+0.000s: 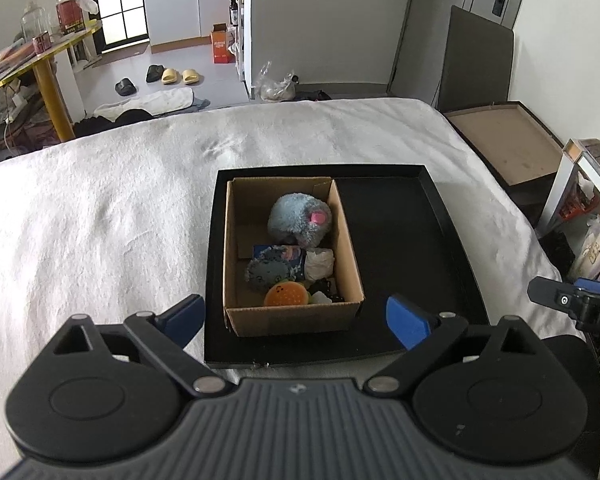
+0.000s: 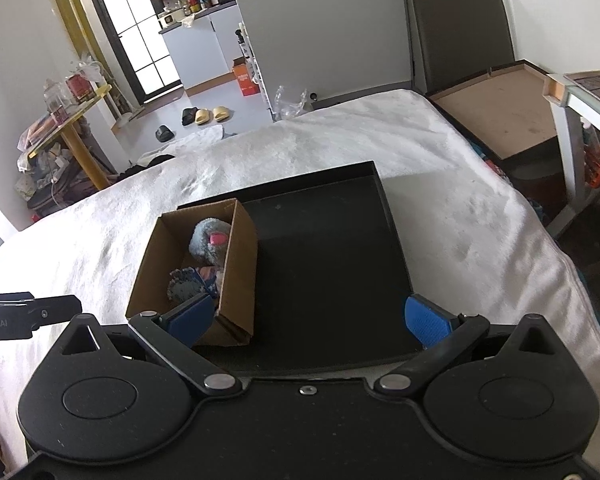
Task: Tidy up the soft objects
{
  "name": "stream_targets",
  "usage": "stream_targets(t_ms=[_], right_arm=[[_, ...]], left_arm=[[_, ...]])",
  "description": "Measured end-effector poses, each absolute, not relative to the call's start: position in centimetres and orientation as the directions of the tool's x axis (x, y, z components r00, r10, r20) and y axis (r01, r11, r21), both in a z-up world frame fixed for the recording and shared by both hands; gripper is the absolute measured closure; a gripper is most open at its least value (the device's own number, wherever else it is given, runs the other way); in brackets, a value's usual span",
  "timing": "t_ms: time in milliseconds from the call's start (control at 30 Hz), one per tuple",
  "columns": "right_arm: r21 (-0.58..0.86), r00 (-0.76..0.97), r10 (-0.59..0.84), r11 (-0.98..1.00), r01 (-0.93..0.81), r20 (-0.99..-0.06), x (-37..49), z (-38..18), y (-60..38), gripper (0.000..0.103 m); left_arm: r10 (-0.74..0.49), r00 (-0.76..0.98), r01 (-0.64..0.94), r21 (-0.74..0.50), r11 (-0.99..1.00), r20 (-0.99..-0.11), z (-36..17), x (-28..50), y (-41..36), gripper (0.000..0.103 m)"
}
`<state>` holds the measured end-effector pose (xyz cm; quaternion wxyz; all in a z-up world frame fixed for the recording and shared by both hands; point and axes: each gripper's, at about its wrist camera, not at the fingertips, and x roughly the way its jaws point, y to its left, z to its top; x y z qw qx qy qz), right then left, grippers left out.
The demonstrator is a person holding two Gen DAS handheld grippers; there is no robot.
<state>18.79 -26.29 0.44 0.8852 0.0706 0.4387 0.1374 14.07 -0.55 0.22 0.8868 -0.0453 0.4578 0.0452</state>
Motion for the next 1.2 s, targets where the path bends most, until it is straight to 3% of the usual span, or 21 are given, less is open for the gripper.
stream_targets(t_ms=[133,1200], right_arm=[[0.198,0.577,0.261,0.965,-0.172,-0.773,18.3,0.3,-26.2,0.0],[0.188,0.569,0.318,0.943,-0.276,-0.759,15.3,2.1,-24.8,0.0]], left_arm=[[0.053,0.568,-0.119,-0.019,0.993,-0.821,0.1,13.9,-0.9,0.006],[0.082,0.583,-0.148,-0.007,0.989,-0.808,1.2,10.5,-1.6,0.006]])
